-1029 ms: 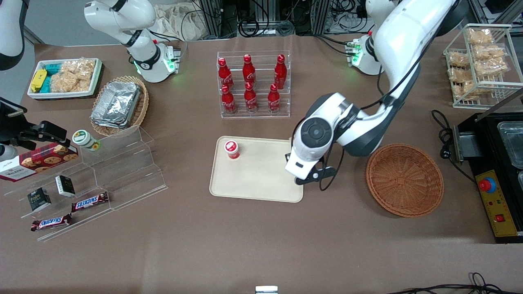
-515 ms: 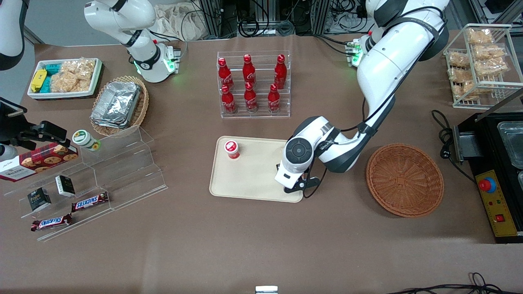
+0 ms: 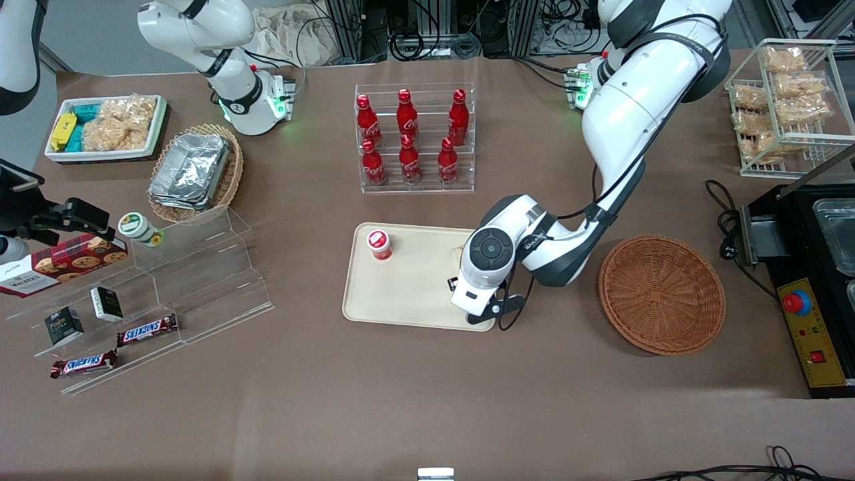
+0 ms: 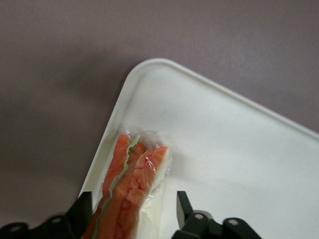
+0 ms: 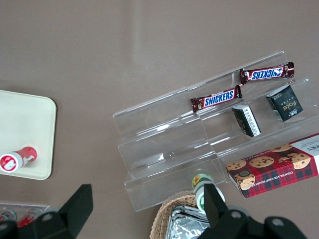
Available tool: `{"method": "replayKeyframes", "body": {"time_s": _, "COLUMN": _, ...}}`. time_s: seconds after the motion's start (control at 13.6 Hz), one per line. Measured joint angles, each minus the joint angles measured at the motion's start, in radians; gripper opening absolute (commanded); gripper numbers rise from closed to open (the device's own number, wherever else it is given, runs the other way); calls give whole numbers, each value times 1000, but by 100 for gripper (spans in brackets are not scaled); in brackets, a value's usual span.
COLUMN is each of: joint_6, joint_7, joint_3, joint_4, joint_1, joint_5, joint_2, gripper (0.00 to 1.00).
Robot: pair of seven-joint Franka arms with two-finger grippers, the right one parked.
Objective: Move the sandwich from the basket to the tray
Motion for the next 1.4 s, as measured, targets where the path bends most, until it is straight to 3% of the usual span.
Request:
{"method": "replayKeyframes", "body": {"time_s": 0.29, "joint_6": -116, "joint_7": -107, "joint_3": 4, "joint_4": 38, "joint_1": 11, "joint_5": 3, "joint_2": -165, "gripper": 100}}
{"method": "replayKeyframes", "body": {"time_s": 0.59, "joint_6": -273, "joint_7": -101, "joint_3": 10, "joint_4": 39, "joint_1": 127, "joint_5": -37, "joint_2": -375, "gripper": 100}}
{"method": "replayKeyframes", "body": {"time_s": 0.81, "joint_6": -342, "joint_7": 30, "joint_3": 12, "joint_4": 37, "joint_1": 243, "joint_5": -134, "joint_2": -479, "gripper": 100}}
{"method": "replayKeyframes", "body": {"time_s": 1.25, "joint_6": -419, "joint_7": 375, "joint_3": 17, "joint_4": 16, "joint_1": 420, "joint_5": -213, "joint_2": -560, "gripper": 100}}
{"method": "replayKeyframes", "body": {"time_s": 1.4, "joint_6": -427, "joint_7": 508, "joint_3": 61, "joint_4": 7, "joint_1": 444, "joint_5": -256, "joint_2": -579, "gripper": 100}}
